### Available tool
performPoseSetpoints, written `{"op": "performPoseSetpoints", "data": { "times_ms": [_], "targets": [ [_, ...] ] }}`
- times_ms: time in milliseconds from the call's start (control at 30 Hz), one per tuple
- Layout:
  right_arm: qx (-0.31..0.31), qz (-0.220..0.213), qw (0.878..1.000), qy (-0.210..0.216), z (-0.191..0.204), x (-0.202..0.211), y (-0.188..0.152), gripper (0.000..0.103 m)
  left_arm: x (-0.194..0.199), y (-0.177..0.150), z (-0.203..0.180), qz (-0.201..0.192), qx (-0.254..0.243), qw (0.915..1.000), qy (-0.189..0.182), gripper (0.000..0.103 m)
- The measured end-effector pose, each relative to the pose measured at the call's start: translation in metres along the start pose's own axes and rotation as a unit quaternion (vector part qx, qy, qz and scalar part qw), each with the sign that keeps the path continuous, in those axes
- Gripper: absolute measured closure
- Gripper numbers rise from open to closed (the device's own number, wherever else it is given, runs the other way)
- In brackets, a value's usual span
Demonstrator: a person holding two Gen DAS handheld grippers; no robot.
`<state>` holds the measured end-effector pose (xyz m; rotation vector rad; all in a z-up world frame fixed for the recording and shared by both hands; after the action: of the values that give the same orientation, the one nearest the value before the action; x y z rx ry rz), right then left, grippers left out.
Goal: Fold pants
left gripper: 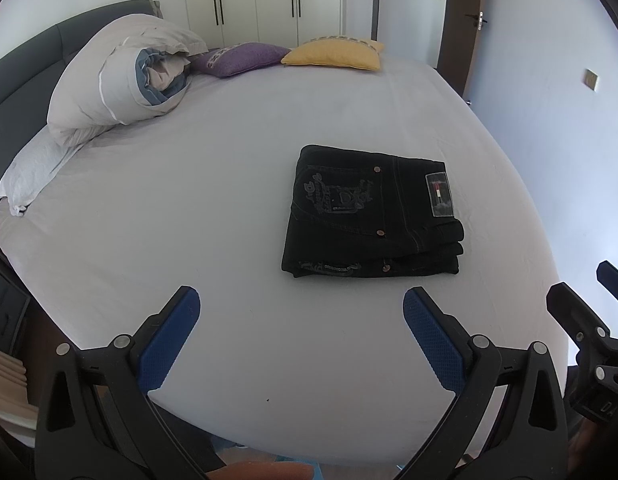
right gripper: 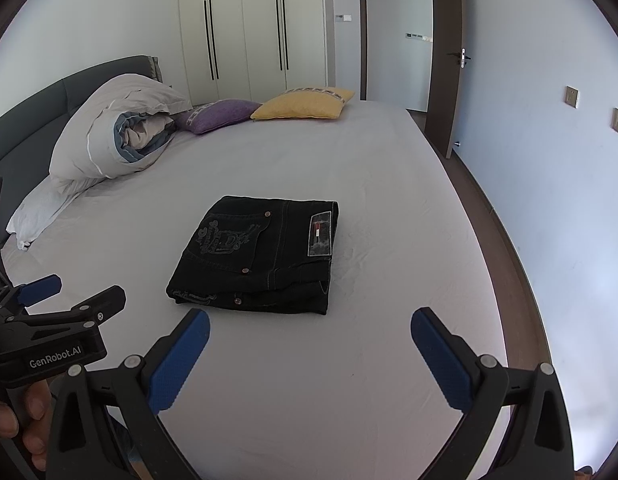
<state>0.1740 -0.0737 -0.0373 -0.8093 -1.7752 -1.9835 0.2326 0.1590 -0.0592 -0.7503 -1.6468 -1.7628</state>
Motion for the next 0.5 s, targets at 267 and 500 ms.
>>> {"op": "performPoseSetpoints", "data": {
  "times_ms": [267,500],
  "targets": [
    [0.001,0.002,1.000,-0.002,0.0005,-0.0010,-0.0025,0.000,0.0001,-0.0010,0.0003,0.001,0.000,1.0000,-0.001,0.000],
    [0.001,0.006,1.000,-0.003,-0.0032,-0.0014,-0.0024,0.000,-0.0005,-0.0021,0.0007,0.002,-0.001,1.0000,-0.002,0.000]
  ]
}}
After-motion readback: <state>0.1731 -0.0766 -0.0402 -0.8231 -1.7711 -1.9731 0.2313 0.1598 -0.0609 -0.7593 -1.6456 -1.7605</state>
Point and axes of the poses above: each gripper's, at about its wrist camera, not at the fingertips, and x roughly against the way its jaws point, z to its left, y to its top, the point moved 3 cm from there along -x, roughly the way its jaws point, and after that the axes turned 4 degrees about y, right-handed, at the moved point
